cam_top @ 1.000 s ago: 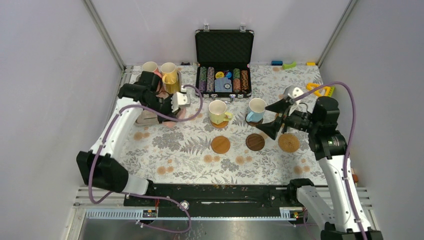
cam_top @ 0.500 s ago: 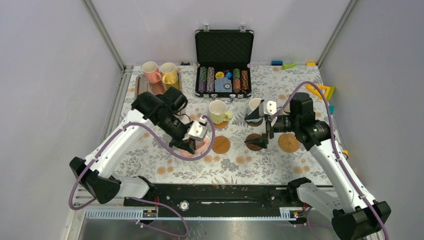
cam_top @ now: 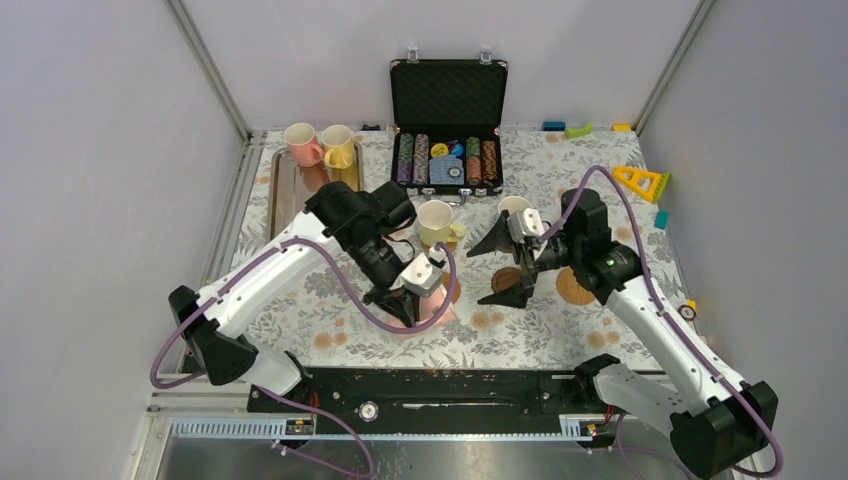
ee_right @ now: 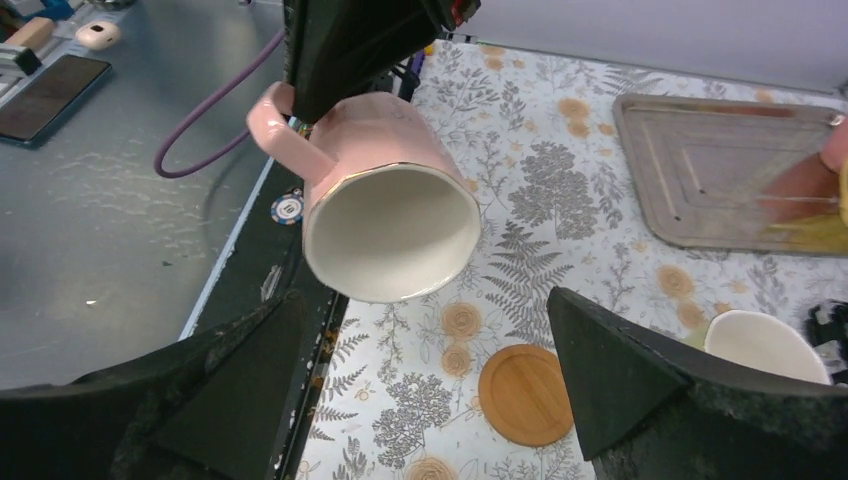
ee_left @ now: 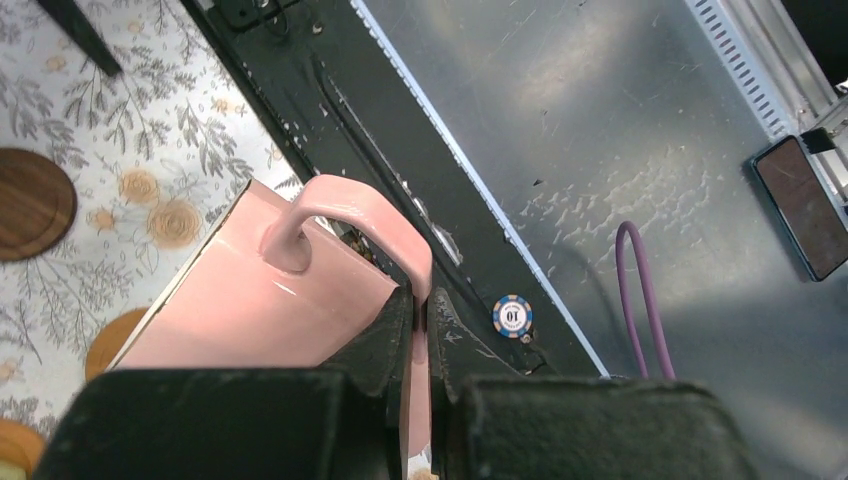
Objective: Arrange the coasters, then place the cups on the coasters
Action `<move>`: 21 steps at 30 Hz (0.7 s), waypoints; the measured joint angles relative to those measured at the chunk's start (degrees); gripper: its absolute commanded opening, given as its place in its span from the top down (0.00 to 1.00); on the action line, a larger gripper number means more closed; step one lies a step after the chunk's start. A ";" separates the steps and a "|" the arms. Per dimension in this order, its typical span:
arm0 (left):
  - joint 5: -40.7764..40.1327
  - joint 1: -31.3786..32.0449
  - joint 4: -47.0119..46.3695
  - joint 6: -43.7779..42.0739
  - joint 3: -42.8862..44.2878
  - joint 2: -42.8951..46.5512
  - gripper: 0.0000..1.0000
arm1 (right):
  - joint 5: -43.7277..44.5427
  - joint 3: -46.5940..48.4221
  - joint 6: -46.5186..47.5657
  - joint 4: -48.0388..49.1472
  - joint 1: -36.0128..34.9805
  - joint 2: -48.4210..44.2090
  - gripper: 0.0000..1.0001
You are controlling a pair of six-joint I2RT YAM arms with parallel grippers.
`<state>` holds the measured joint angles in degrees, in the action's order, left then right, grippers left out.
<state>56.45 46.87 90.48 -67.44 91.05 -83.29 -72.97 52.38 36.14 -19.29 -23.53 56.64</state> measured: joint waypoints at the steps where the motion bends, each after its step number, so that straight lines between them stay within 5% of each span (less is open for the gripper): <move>1: 0.46 0.57 0.00 0.02 0.48 -0.61 1.00 | -0.46 -1.51 -3.76 4.35 -0.39 0.24 0.00; 8: 1.44 1.33 -0.87 2.80 2.71 -2.69 1.00 | -1.64 -16.55 -39.12 44.30 -2.86 4.00 0.01; 14: 1.44 1.36 -4.31 6.80 2.91 -2.69 1.00 | -1.70 -18.40 -45.33 50.95 -5.90 3.52 0.03; 21: 1.44 1.36 -6.58 9.55 3.50 -2.78 1.00 | -0.33 -19.54 -47.60 54.75 -7.32 2.75 0.29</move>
<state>57.89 48.23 83.90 -57.89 94.54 -86.06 -73.30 32.84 -11.46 35.46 -30.85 59.40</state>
